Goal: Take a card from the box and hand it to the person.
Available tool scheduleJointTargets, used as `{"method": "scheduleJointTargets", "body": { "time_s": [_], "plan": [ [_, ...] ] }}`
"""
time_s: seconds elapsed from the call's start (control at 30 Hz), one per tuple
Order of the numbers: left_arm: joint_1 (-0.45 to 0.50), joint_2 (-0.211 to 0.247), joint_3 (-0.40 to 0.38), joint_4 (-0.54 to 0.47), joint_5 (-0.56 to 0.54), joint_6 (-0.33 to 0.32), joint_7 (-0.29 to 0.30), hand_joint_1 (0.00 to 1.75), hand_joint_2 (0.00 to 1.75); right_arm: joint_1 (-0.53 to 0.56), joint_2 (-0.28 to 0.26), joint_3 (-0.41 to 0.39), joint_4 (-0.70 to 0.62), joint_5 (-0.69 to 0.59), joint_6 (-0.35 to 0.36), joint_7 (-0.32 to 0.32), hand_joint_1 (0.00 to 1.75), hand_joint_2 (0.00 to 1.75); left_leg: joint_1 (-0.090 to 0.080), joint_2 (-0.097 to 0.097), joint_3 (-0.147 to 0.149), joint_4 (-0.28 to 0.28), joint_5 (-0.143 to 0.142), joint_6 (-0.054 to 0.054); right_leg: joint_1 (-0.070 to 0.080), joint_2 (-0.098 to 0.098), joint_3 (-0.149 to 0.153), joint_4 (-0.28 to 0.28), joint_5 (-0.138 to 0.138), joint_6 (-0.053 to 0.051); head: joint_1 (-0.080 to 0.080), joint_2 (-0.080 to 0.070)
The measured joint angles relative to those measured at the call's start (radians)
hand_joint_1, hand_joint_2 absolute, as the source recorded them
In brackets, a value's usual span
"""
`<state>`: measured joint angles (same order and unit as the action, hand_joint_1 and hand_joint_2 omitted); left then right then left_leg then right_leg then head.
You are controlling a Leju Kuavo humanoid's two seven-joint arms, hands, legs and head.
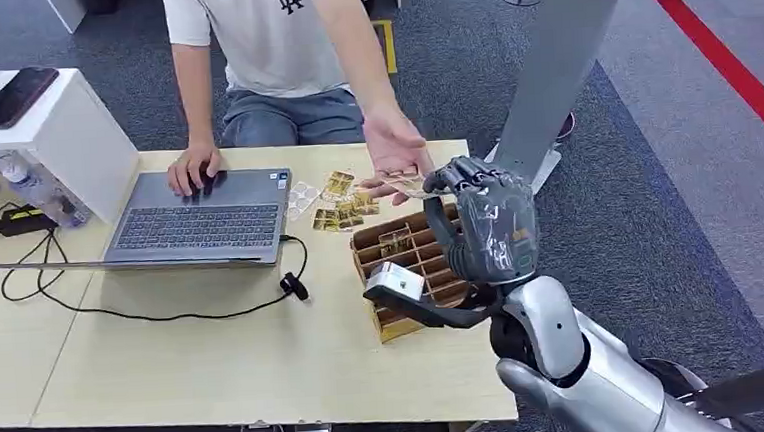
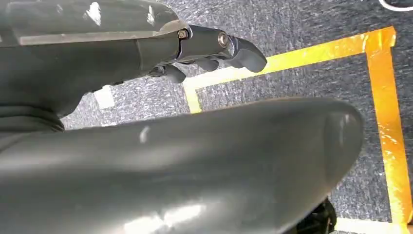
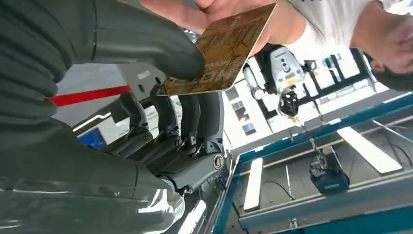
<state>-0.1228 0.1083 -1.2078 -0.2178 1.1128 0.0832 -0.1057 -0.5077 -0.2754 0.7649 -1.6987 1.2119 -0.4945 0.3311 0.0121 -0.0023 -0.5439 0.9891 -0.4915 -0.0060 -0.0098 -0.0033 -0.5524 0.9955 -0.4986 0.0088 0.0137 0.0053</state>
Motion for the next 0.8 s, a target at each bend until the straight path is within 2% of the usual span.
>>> {"method": "scheduleJointTargets", "body": {
  "time_s": [0.3, 0.33, 0.37, 0.4, 0.43, 0.53, 0.63, 0.67, 0.7, 0.8],
  "plan": [
    [-0.011, -0.001, 0.000, 0.000, -0.003, 0.000, 0.000, 0.00, 0.00, 0.010, 0.043, 0.017, 0.114, -0.001, -0.051, -0.037, 1.38, 1.75, 0.000, 0.000, 0.000, 0.000, 0.000, 0.000, 0.000, 0.000, 0.000, 0.000, 0.000, 0.000, 0.000, 0.000],
    [-0.013, -0.001, 0.000, 0.000, -0.003, -0.001, 0.000, 0.00, 0.00, 0.010, 0.048, 0.019, 0.129, -0.003, -0.056, -0.038, 0.17, 1.75, 0.000, 0.000, 0.000, 0.000, 0.000, 0.000, 0.000, 0.000, 0.000, 0.000, 0.000, 0.000, 0.000, 0.000],
    [-0.013, -0.001, 0.000, 0.000, -0.004, -0.007, -0.002, 0.00, 0.00, 0.008, 0.053, 0.020, 0.146, -0.007, -0.064, -0.041, 0.10, 1.75, 0.000, 0.000, 0.000, 0.000, 0.000, 0.000, 0.000, 0.000, 0.000, 0.000, 0.000, 0.000, 0.000, 0.000],
    [-0.013, -0.001, 0.000, 0.000, -0.008, -0.014, -0.005, 0.00, 0.00, 0.005, 0.058, 0.022, 0.162, -0.009, -0.071, -0.044, 0.10, 1.75, 0.000, 0.000, 0.000, 0.000, 0.000, 0.000, 0.000, 0.000, 0.000, 0.000, 0.000, 0.000, 0.000, 0.000],
    [-0.014, -0.001, 0.000, 0.000, -0.011, -0.017, -0.008, 0.00, 0.00, 0.003, 0.061, 0.023, 0.175, -0.011, -0.074, -0.044, 0.00, 1.75, 0.000, 0.000, 0.000, 0.000, 0.000, 0.000, 0.000, 0.000, 0.000, 0.000, 0.000, 0.000, 0.000, 0.000],
    [-0.013, -0.001, 0.000, 0.000, -0.011, -0.018, -0.019, 0.00, 0.00, 0.000, 0.069, 0.029, 0.205, -0.026, -0.085, -0.044, 0.00, 1.75, 0.000, 0.000, 0.000, 0.000, 0.000, 0.000, 0.000, 0.000, 0.000, 0.000, 0.000, 0.000, 0.000, 0.000],
    [-0.013, -0.001, 0.000, 0.000, -0.004, -0.010, -0.021, 0.00, 0.00, -0.001, 0.074, 0.035, 0.222, -0.111, -0.089, -0.061, 0.00, 1.75, 0.000, 0.000, -0.001, 0.000, 0.000, 0.000, 0.000, 0.000, 0.000, 0.000, 0.000, 0.000, 0.000, 0.000],
    [-0.012, -0.001, 0.000, 0.000, -0.001, -0.003, -0.023, 0.00, 0.00, -0.002, 0.076, 0.034, 0.225, -0.171, -0.091, -0.084, 0.00, 1.75, 0.000, 0.000, 0.000, 0.000, 0.000, 0.000, 0.000, 0.000, 0.000, 0.000, 0.000, 0.000, 0.000, 0.000],
    [-0.011, -0.001, 0.000, 0.000, 0.001, 0.009, -0.032, 0.00, 0.00, -0.001, 0.077, 0.034, 0.229, -0.288, -0.091, -0.131, 0.00, 1.75, 0.000, 0.000, 0.000, 0.000, 0.000, 0.000, 0.000, 0.000, 0.000, 0.000, 0.000, 0.000, 0.000, 0.000],
    [-0.007, 0.000, 0.000, 0.000, 0.010, 0.024, -0.048, 0.00, 0.00, 0.006, 0.080, 0.028, 0.238, -0.722, -0.082, -0.274, 0.00, 1.75, 0.000, 0.000, -0.001, 0.000, 0.000, 0.000, 0.000, 0.000, -0.001, 0.000, 0.000, 0.000, 0.001, 0.000]
  ]
}}
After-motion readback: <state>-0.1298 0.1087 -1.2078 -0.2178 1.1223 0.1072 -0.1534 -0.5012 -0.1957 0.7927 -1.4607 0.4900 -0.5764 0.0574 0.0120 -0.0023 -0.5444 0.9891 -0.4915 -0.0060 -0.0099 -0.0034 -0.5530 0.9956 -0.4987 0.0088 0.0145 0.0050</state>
